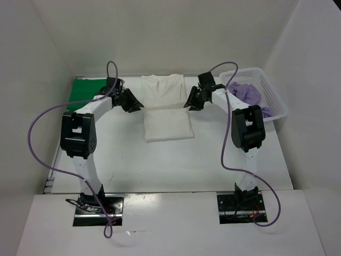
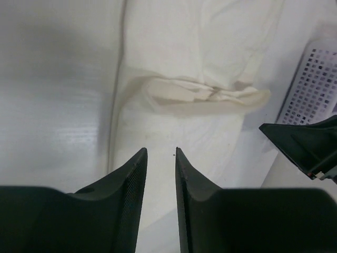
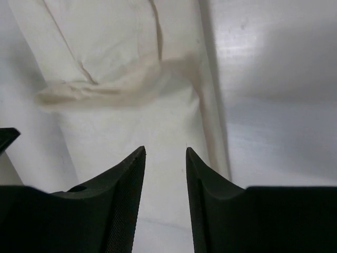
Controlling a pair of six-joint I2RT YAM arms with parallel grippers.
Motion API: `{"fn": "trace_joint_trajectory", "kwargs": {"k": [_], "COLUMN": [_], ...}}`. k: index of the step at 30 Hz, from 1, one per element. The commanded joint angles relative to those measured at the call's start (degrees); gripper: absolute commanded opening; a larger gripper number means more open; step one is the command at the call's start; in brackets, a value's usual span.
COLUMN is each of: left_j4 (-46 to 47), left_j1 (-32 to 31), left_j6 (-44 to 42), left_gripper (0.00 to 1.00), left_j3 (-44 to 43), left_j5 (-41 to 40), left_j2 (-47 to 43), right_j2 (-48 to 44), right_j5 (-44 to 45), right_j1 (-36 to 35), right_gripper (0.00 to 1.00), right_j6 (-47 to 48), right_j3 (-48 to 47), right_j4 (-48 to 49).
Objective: Fold and stack the t-shirts
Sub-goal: Fold the folded rectangular tshirt in 1/3 of the way, then grab one side of the 2/3 rectangular tshirt with both arms
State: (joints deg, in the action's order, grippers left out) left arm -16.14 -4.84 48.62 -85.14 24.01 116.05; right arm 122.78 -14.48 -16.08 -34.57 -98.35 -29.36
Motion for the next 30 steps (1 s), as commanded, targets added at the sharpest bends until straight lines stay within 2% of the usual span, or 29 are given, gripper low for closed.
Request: {"fn": "trace_joint_trajectory", "kwargs": {"k": [1, 2, 3, 5, 8, 9, 10, 12, 15, 20, 24, 30], "left_j4": [3.3, 3.8, 4.5, 7.3, 8.8, 8.8, 8.8, 7.6, 7.1, 8.7, 9.4, 10.5], "left_j1": [-1.4, -3.2, -4.4, -8.6, -12.4, -12.4, -12.4, -12.4, -11.8, -11.2, -8.3, -8.3], "left_j6": [-1.1, -1.1, -0.3, 0.9, 0.9, 0.9, 0.3, -0.9, -0.9, 1.8, 2.4, 1.1], "left_gripper": [0.35, 0.35, 0.35, 0.35, 0.35, 0.35, 0.34, 0.34, 0.34, 0.55, 0.64, 0.62], "left_j3": [4.3, 6.0, 10.3, 14.3, 18.5, 19.3, 19.9, 21.9, 27.1, 36.0, 38.0, 38.0], "left_j5": [-1.8, -1.8, -1.8, -1.1, -1.1, -1.1, -1.7, -4.0, -6.3, -11.8, -11.0, -6.4], "left_j2": [-11.6, -13.0, -15.3, -16.0, -14.6, -13.4, -13.4, -12.7, -16.6, -26.5, -25.7, -21.0], "right_j2": [-11.3, -12.8, -14.1, -15.8, -16.4, -16.4, -16.4, -17.2, -20.0, -20.8, -18.6, -18.1], "right_j5": [1.4, 0.6, -0.1, -0.6, 1.2, 1.8, 2.4, 3.6, 5.4, 4.5, 3.9, 3.1], "right_j1": [0.5, 0.5, 0.0, -1.7, -2.7, -2.7, -2.7, -2.7, -2.7, -2.7, -3.4, -3.4], "right_gripper": [0.43, 0.43, 0.32, 0.26, 0.33, 0.40, 0.43, 0.46, 0.50, 0.56, 0.56, 0.39], "right_j6": [-1.0, -1.0, -1.7, -1.7, -1.7, -1.7, -1.7, -1.7, -1.7, -2.3, -2.3, -2.8], "right_j3": [7.2, 9.7, 14.4, 19.7, 24.4, 25.2, 25.9, 27.7, 31.6, 36.0, 36.0, 37.1], "right_j4": [2.9, 4.8, 5.4, 5.4, 5.4, 5.4, 5.4, 5.4, 5.4, 7.2, 8.6, 10.6]}}
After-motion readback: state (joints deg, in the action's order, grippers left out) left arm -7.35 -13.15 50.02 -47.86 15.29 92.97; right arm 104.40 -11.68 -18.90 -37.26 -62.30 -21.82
